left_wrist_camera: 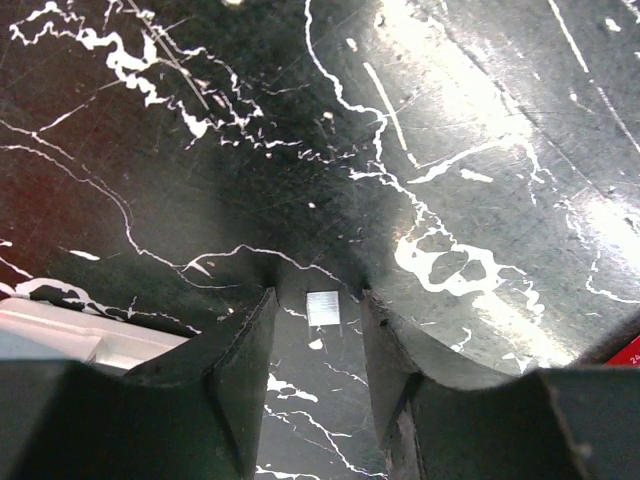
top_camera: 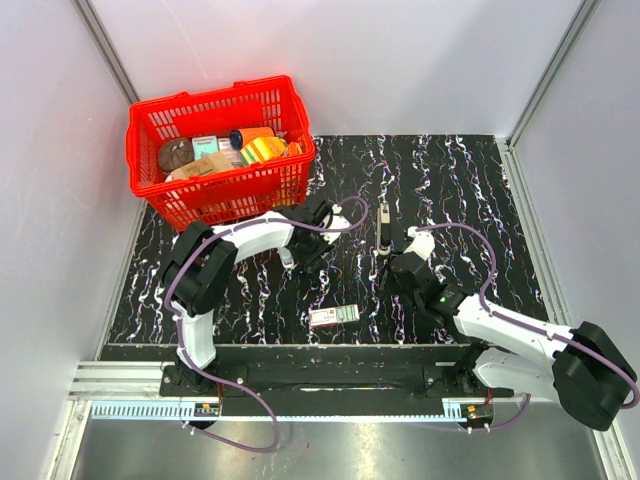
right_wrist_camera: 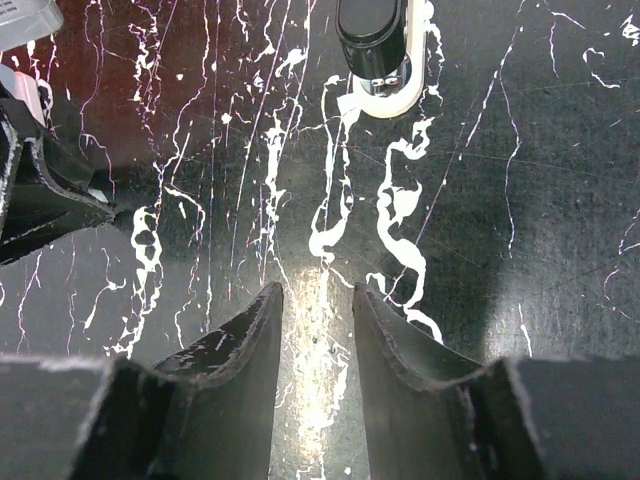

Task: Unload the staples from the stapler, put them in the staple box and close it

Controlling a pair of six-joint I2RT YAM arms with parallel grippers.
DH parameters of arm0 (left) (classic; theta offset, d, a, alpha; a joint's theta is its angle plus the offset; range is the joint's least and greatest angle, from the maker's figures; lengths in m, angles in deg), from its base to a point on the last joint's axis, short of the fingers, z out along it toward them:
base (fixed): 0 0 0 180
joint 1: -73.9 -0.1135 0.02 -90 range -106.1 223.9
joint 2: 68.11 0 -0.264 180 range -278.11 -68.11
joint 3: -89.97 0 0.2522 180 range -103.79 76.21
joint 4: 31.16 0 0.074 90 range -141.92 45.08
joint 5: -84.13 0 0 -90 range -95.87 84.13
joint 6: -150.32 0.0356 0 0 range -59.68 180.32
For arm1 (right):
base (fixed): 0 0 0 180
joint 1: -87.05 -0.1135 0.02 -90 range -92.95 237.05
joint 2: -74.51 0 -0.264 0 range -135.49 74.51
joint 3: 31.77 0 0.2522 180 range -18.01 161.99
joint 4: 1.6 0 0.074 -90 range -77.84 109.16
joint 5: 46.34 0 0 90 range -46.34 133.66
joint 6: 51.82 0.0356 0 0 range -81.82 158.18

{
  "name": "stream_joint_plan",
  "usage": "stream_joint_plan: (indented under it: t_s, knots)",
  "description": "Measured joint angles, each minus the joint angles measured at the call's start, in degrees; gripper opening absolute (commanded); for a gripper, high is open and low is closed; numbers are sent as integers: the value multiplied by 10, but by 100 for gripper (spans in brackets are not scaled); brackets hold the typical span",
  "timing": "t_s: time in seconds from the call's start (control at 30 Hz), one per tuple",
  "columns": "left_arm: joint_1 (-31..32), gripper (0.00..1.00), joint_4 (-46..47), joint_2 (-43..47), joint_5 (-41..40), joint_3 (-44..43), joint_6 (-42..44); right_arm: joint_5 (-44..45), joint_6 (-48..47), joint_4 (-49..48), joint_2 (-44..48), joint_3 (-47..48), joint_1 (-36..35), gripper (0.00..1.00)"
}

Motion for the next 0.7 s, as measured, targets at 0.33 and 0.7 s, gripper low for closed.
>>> stream_joint_plan:
  t_s: [0.33,0.7]
  knots:
    - [-7,31,-16,-9,2,-13,-4,-9,0,0,4,0,1,33]
    - [-7,12,-23,-13,3,-20,-7,-10,0,0,4,0,1,29]
